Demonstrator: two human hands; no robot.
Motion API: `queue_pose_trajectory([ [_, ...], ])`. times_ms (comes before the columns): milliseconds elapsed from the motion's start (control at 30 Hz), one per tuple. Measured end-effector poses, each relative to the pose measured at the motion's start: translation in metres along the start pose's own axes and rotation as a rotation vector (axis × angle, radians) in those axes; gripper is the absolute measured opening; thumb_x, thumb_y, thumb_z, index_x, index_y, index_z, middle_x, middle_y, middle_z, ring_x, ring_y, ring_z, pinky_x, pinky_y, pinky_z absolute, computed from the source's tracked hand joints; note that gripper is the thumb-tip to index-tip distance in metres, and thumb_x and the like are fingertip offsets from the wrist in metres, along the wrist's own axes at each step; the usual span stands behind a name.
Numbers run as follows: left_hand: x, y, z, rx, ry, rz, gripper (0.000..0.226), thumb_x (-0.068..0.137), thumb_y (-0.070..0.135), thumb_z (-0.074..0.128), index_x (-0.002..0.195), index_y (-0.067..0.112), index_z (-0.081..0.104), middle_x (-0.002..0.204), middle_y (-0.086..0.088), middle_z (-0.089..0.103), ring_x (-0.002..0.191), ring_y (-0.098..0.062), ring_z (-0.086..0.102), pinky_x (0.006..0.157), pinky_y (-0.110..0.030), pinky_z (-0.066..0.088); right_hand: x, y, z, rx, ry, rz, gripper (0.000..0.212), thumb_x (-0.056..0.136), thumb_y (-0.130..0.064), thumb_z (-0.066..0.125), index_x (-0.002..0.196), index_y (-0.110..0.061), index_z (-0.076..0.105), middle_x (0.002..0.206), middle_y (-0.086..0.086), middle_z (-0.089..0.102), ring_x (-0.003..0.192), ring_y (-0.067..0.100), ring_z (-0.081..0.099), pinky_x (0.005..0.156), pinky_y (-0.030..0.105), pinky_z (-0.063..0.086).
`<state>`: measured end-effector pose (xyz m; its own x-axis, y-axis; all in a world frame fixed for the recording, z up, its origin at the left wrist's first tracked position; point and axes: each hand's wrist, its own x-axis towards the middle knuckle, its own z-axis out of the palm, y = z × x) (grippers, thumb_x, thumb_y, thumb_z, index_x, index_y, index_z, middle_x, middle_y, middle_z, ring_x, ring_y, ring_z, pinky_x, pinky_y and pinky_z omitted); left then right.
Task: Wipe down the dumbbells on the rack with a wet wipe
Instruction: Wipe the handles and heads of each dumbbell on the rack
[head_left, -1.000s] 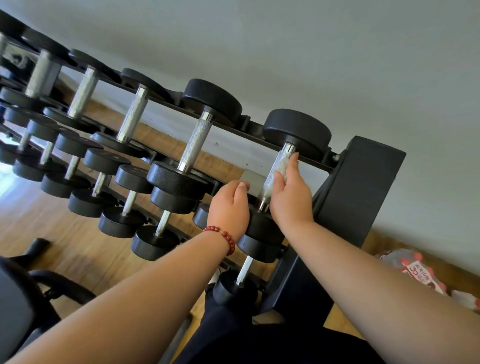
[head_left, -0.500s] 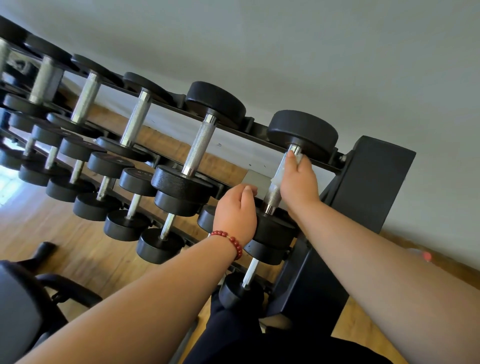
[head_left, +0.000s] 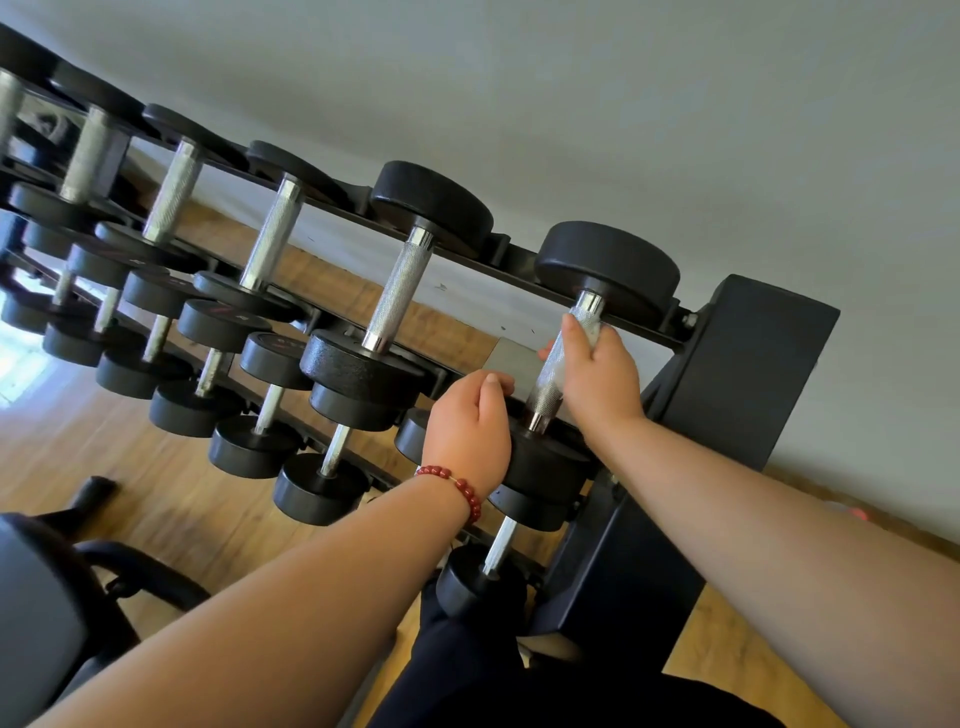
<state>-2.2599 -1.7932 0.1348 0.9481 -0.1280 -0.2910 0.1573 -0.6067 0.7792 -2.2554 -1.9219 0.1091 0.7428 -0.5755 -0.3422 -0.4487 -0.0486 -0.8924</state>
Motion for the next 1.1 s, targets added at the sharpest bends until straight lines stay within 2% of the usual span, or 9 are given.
queue_pose_trajectory([
  [133, 0.001, 0.000, 0.000, -0.006, 0.001, -0.004, 0.038, 0.104, 0.022, 0.030, 0.109, 0.015, 0.068, 0.109, 0.003, 0.065, 0.105, -0.010, 0.056, 0.095, -0.026, 0.041, 0.013, -0.011, 0.003, 0.122, 0.099, 0.049, 0.033, 0.097, -0.049, 0.047, 0.096, -0.018, 0.055, 0.093, 0.004, 0.073, 0.092, 0.019, 0.068, 0.081, 0.031, 0.052],
  [233, 0.001, 0.000, 0.001, -0.005, 0.004, 0.005, 0.038, 0.104, 0.022, 0.031, 0.108, 0.015, 0.068, 0.107, 0.005, 0.064, 0.104, -0.009, 0.056, 0.092, -0.023, 0.040, 0.000, -0.004, 0.006, 0.082, 0.034, 0.062, 0.030, 0.097, -0.047, 0.049, 0.100, -0.018, 0.054, 0.091, 0.001, 0.071, 0.086, 0.013, 0.068, 0.070, 0.024, 0.052],
  [400, 0.003, -0.002, 0.002, -0.009, -0.003, -0.004, 0.038, 0.104, 0.023, 0.030, 0.107, 0.017, 0.068, 0.107, 0.006, 0.065, 0.103, -0.007, 0.056, 0.083, -0.017, 0.038, 0.020, -0.011, -0.001, 0.015, 0.091, 0.015, 0.043, 0.094, -0.054, 0.050, 0.099, -0.012, 0.059, 0.098, 0.010, 0.071, 0.095, 0.024, 0.066, 0.086, 0.035, 0.052],
  [500, 0.002, -0.002, 0.001, -0.013, 0.002, -0.002, 0.038, 0.104, 0.023, 0.030, 0.108, 0.017, 0.068, 0.107, 0.006, 0.065, 0.103, -0.007, 0.056, 0.084, -0.017, 0.038, 0.003, -0.006, 0.005, 0.034, 0.077, 0.041, 0.034, 0.096, -0.050, 0.050, 0.097, -0.016, 0.054, 0.089, 0.002, 0.069, 0.082, 0.015, 0.067, 0.066, 0.019, 0.051],
  [567, 0.002, -0.001, 0.001, -0.012, 0.001, 0.000, 0.038, 0.104, 0.022, 0.030, 0.109, 0.016, 0.068, 0.108, 0.005, 0.064, 0.104, -0.007, 0.055, 0.086, -0.019, 0.038, -0.010, 0.001, 0.004, -0.049, 0.018, -0.003, 0.038, 0.097, -0.048, 0.050, 0.106, -0.011, 0.056, 0.092, 0.002, 0.067, 0.083, 0.016, 0.065, 0.061, 0.020, 0.047],
  [733, 0.002, -0.002, 0.001, -0.015, 0.004, -0.004, 0.038, 0.104, 0.022, 0.030, 0.108, 0.017, 0.068, 0.108, 0.006, 0.065, 0.104, -0.007, 0.056, 0.080, -0.010, 0.035, 0.017, -0.013, -0.001, -0.017, 0.147, 0.024, 0.046, 0.096, -0.050, 0.051, 0.104, -0.006, 0.058, 0.102, 0.011, 0.068, 0.095, 0.025, 0.064, 0.072, 0.026, 0.044],
  [867, 0.002, -0.001, 0.000, -0.006, 0.004, 0.003, 0.037, 0.104, 0.022, 0.030, 0.108, 0.018, 0.067, 0.108, 0.007, 0.064, 0.104, -0.006, 0.055, 0.081, -0.012, 0.035, 0.002, -0.005, 0.006, -0.030, 0.098, -0.001, 0.037, 0.097, -0.046, 0.050, 0.107, -0.011, 0.052, 0.093, 0.000, 0.062, 0.083, 0.014, 0.062, 0.055, 0.009, 0.041],
  [1000, 0.003, -0.002, 0.000, -0.003, -0.001, -0.001, 0.036, 0.104, 0.022, 0.030, 0.108, 0.019, 0.066, 0.108, 0.007, 0.063, 0.103, -0.006, 0.055, 0.080, -0.012, 0.036, 0.004, -0.009, -0.002, -0.117, 0.081, -0.062, 0.043, 0.098, -0.042, 0.050, 0.114, -0.002, 0.054, 0.095, 0.002, 0.055, 0.082, 0.017, 0.053, 0.055, 0.017, 0.036],
  [1100, 0.003, -0.001, 0.000, -0.007, -0.005, -0.008, 0.035, 0.104, 0.022, 0.030, 0.105, 0.021, 0.066, 0.106, 0.007, 0.063, 0.101, -0.005, 0.055, 0.078, -0.008, 0.034, 0.009, -0.014, 0.003, -0.016, 0.131, -0.032, 0.039, 0.099, -0.044, 0.048, 0.107, -0.007, 0.054, 0.098, 0.006, 0.064, 0.084, 0.018, 0.063, 0.055, 0.015, 0.038],
])
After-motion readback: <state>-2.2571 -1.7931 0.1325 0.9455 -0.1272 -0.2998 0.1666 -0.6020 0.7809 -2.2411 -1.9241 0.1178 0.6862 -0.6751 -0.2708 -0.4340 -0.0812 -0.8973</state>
